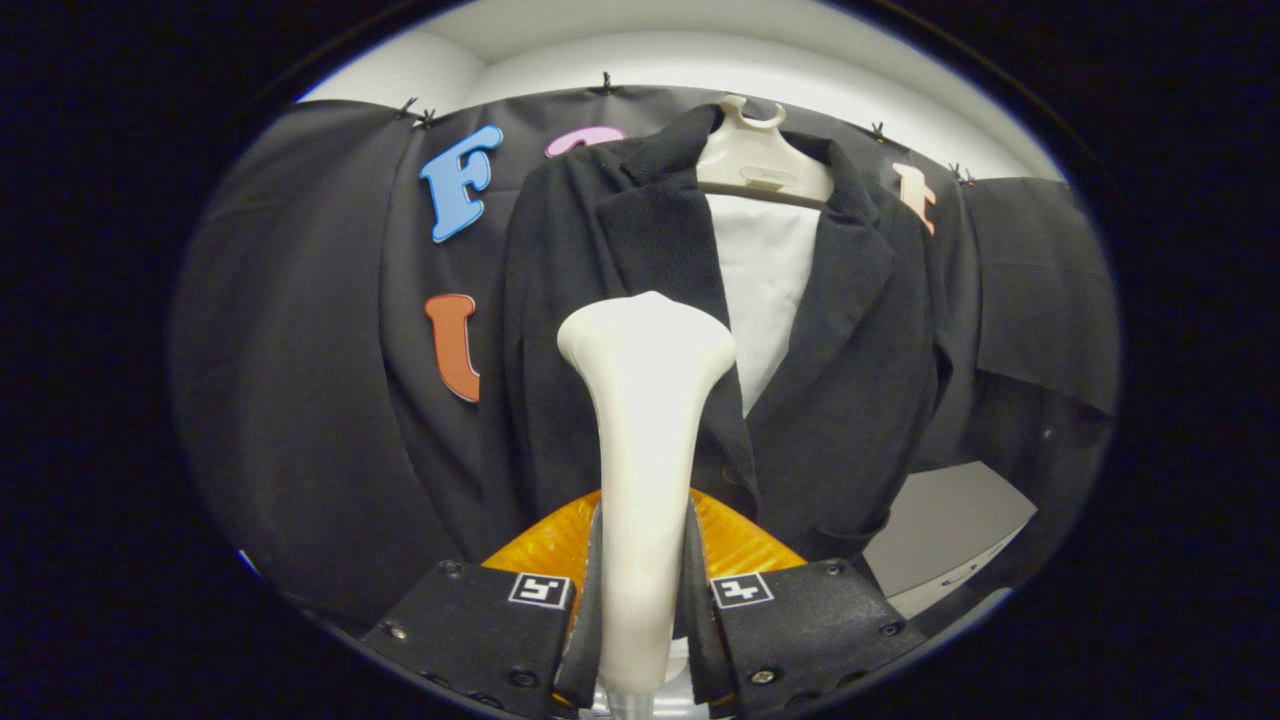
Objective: Iron the clothes twice with a garment steamer, once on the left side and once on the right side.
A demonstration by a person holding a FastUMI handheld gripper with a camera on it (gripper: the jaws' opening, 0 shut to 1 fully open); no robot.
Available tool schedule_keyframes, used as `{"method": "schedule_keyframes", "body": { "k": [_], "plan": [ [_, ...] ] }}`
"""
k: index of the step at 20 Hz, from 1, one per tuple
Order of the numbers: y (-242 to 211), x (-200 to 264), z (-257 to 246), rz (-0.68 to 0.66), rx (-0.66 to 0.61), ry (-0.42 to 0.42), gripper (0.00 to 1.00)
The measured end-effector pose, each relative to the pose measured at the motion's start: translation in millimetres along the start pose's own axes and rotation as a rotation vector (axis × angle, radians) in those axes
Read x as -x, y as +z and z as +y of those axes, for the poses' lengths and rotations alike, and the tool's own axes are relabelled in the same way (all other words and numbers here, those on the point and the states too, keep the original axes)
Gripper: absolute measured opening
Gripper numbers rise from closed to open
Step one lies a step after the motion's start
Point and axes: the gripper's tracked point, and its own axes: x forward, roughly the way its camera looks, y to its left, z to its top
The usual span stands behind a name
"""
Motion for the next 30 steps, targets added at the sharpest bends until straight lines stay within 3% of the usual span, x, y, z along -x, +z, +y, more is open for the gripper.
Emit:
{"method": "schedule_keyframes", "body": {
  "k": [16, 20, 30],
  "plan": [
    [-121.8, -15.4, -3.9, 0.152, 0.045, 0.014, 0.38],
    [-169.4, -19.5, -7.5, 0.196, 0.063, 0.016, 0.38],
    [-242.7, -34.9, -8.3, 0.285, 0.02, 0.037, 0.38]
  ]
}}
